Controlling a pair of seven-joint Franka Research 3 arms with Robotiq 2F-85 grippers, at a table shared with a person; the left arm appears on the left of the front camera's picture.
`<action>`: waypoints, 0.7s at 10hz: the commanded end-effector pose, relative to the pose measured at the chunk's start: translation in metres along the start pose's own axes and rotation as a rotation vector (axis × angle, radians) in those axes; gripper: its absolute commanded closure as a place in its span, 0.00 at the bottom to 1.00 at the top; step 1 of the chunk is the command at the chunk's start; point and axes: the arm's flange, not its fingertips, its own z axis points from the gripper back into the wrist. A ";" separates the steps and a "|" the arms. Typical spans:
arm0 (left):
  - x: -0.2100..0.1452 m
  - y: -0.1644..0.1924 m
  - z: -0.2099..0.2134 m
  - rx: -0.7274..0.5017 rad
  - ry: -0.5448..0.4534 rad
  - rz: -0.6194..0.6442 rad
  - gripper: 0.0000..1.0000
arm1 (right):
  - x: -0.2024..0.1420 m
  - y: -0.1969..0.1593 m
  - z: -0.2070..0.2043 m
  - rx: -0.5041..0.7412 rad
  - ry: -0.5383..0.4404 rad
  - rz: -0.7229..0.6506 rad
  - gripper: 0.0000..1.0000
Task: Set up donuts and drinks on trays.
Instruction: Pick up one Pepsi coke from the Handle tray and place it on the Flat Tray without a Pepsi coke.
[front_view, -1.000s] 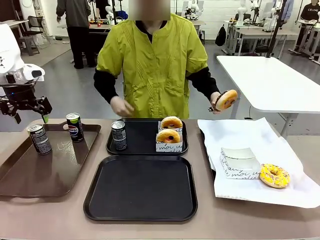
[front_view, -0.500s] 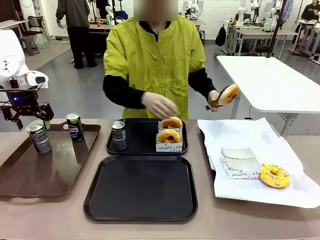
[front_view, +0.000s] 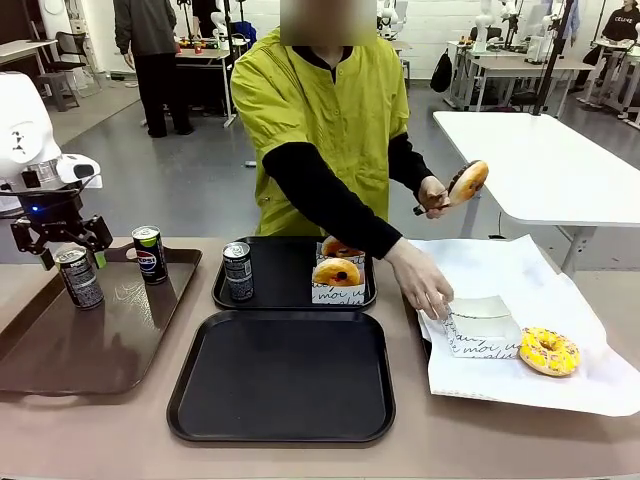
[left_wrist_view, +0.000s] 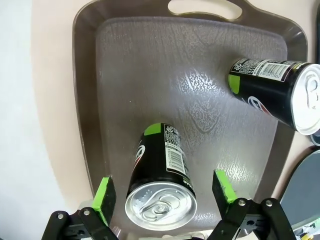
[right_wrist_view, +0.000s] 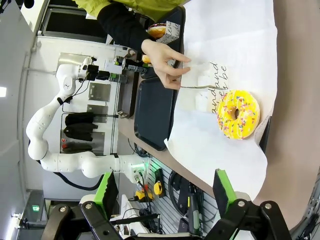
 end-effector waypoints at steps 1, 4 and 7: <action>0.005 0.006 -0.003 -0.024 -0.015 -0.012 0.00 | 0.000 0.001 -0.002 0.018 -0.014 0.005 0.00; 0.005 0.007 -0.009 -0.029 -0.010 -0.021 0.00 | 0.000 0.001 -0.002 0.018 -0.014 0.005 0.00; 0.011 0.009 -0.013 -0.039 -0.028 -0.030 0.00 | 0.000 0.001 -0.002 0.018 -0.014 0.005 0.00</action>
